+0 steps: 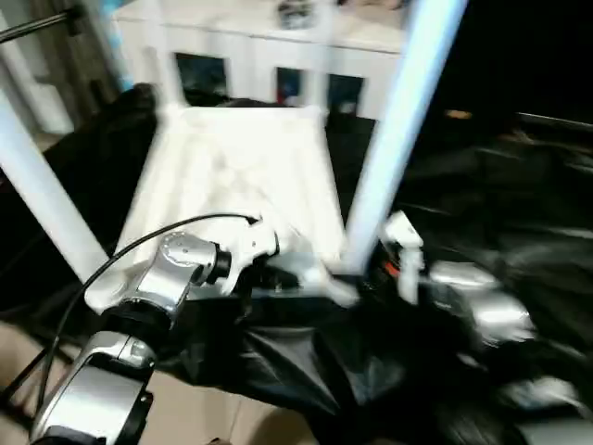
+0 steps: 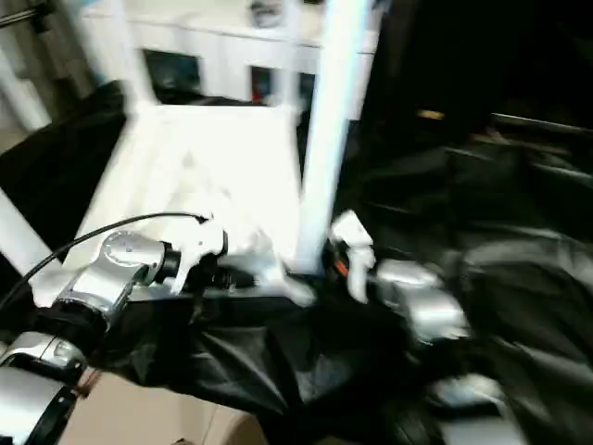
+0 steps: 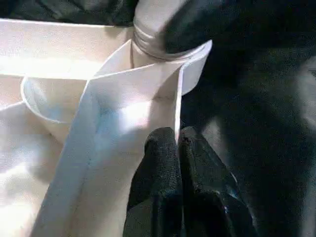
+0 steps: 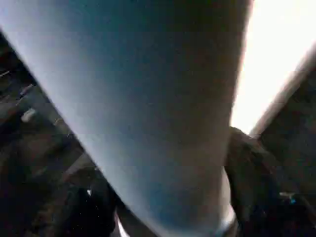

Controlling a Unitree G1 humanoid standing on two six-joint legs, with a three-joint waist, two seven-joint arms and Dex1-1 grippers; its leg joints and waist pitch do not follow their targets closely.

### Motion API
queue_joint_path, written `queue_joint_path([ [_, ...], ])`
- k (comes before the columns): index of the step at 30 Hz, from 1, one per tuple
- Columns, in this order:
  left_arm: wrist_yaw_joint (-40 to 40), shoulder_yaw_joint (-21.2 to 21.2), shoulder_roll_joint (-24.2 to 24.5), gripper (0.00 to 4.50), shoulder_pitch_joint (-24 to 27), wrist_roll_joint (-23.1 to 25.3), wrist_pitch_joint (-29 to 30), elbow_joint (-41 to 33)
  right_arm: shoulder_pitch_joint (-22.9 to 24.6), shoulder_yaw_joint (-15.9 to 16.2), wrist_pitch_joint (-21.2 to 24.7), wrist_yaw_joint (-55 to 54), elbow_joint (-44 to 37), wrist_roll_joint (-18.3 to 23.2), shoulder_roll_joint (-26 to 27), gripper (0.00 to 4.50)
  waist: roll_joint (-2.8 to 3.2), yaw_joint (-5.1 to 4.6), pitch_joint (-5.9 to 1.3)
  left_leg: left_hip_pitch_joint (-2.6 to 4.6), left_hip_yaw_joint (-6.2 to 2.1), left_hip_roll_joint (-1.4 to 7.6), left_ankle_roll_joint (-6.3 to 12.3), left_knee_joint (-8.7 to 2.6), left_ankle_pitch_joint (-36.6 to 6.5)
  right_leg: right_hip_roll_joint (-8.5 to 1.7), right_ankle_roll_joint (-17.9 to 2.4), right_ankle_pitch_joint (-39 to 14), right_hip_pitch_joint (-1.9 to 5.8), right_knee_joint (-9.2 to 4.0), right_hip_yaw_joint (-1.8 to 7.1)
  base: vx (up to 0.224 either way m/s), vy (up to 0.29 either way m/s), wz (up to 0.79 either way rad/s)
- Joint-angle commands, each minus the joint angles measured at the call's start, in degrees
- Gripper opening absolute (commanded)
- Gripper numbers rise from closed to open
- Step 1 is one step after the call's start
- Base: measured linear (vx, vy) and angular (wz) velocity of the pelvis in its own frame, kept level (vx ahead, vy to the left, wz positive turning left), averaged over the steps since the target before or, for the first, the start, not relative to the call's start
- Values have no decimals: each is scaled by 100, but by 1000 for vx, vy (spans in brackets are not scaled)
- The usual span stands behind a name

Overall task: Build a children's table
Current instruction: Rotate leg to tighten

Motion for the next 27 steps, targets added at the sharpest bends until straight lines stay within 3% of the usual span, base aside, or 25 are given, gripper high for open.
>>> queue_joint_path([
  [1,557,-44,-364,0,-69,82,221,-93,-121,203,106,-859,366,-340,415,262,-22,-24,-290,20,-63,97,-82,-408,-1775,-244,-1059,-1982,205,-460,174,0,0,0],
  [7,1073,-41,-714,0,37,105,607,-390,-329,147,-87,-1981,875,-590,955,261,-9,-49,-292,8,-43,87,-18,-400,-1625,-231,-1115,-1739,216,-442,172,0,0,0],
  [9,1065,-82,-785,0,88,63,648,-495,-389,176,-210,-1790,987,-515,1040,316,-6,-55,-302,-1,-44,89,24,-393,-1588,-238,-1118,-1687,228,-440,173,0,0,0],
  [14,871,-115,-738,0,127,36,535,-530,-415,292,-353,-1443,866,-545,898,360,-16,-77,-323,-29,-25,80,183,-366,-1281,-212,-1263,-1042,266,-384,169,0,0,0],
  [16,678,-115,-613,0,141,16,452,-534,-352,338,-453,-914,685,-459,703,368,2,-72,-331,-20,-22,82,260,-355,-1197,-215,-1344,-853,281,-365,165,0,0,0],
  [20,303,-149,-417,0,187,-47,323,-587,-220,421,-606,-54,397,-279,396,368,-15,-45,-330,-22,-12,94,396,-341,-1205,-217,-1432,-683,302,-356,159,0,0,0],
  [27,-508,-240,1,0,149,-82,-31,-470,156,620,-241,1755,-411,184,-278,368,-1,84,-320,3,10,141,434,-336,-1236,-212,-1544,-668,285,-330,151,0,0,0],
])
